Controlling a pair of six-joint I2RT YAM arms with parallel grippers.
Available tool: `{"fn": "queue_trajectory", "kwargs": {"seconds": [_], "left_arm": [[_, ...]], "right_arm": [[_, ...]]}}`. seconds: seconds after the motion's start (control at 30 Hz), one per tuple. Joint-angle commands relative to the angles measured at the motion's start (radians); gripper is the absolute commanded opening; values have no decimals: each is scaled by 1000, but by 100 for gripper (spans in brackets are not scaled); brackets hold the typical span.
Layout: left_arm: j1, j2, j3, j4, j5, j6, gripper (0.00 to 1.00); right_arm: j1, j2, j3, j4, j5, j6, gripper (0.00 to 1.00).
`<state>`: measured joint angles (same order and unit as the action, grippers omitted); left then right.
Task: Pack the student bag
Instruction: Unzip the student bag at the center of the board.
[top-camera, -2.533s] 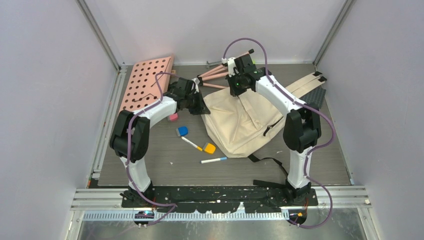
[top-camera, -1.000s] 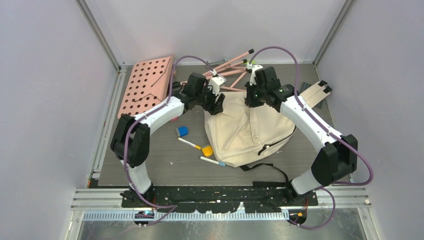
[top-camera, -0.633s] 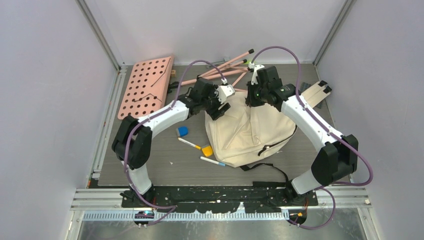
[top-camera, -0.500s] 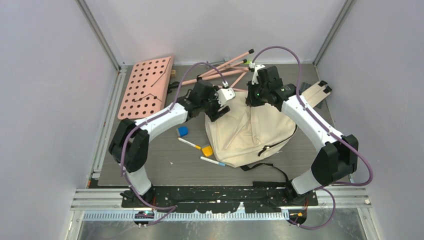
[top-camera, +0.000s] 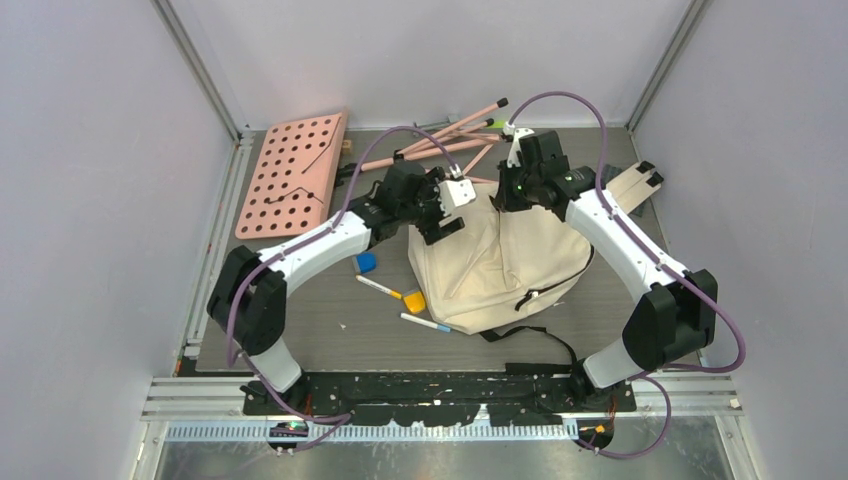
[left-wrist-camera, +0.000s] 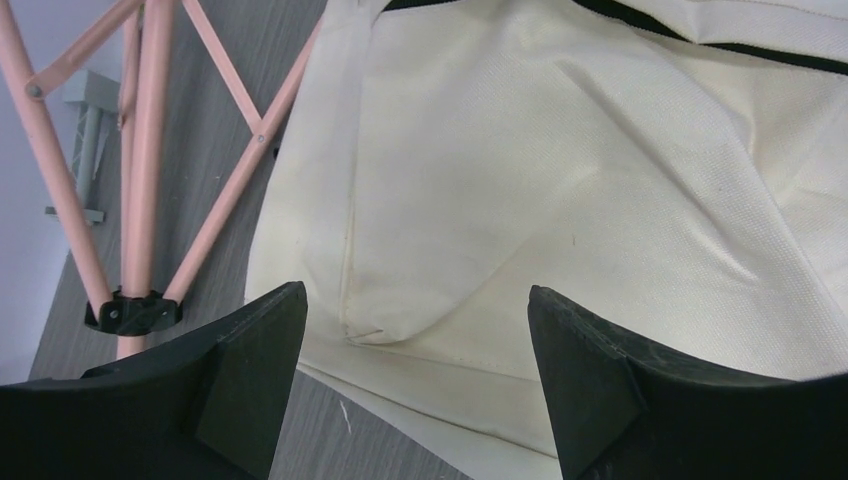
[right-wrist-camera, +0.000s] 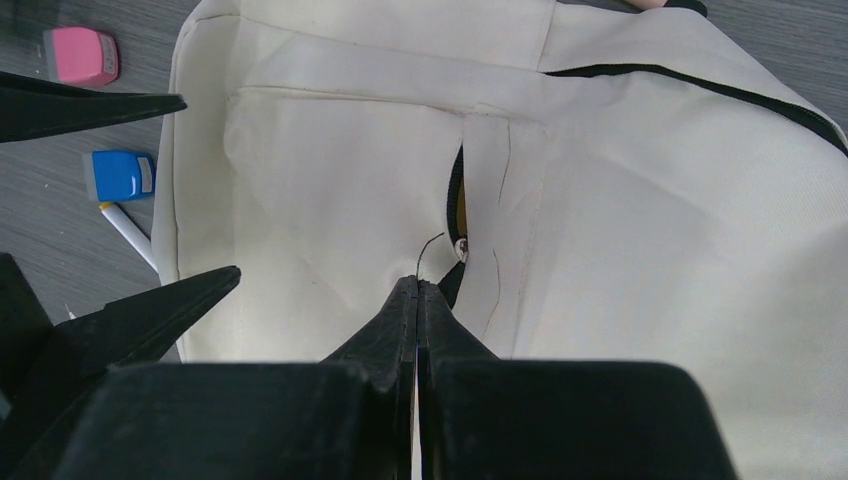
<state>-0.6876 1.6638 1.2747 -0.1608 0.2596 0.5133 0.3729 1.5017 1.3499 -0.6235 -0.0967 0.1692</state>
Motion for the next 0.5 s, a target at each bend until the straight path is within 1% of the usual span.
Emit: {"fn": "queue_trajectory", "kwargs": {"seconds": [0.0, 0.2, 0.3, 0.33, 0.4, 0.47], "left_arm": [[-3, 50, 8, 47, 25, 21, 84], [-3, 120, 19, 129, 18, -26, 82], [-2, 151, 27, 167, -17, -71, 74], [-1, 161, 32, 181, -26, -84, 67], [-2, 172, 43, 179, -35, -101, 48], [-1, 176, 51, 170, -51, -122, 25]], "right_arm": [[-8, -33, 7, 19, -25, 16, 1], [-15, -37, -12, 18, -26, 11, 1], [-15, -42, -28, 8, -31, -10, 1], [-15, -44, -32, 5, -32, -16, 1], [-15, -46, -43, -6, -31, -37, 1], [-15, -50, -54, -26, -23, -55, 1]]}}
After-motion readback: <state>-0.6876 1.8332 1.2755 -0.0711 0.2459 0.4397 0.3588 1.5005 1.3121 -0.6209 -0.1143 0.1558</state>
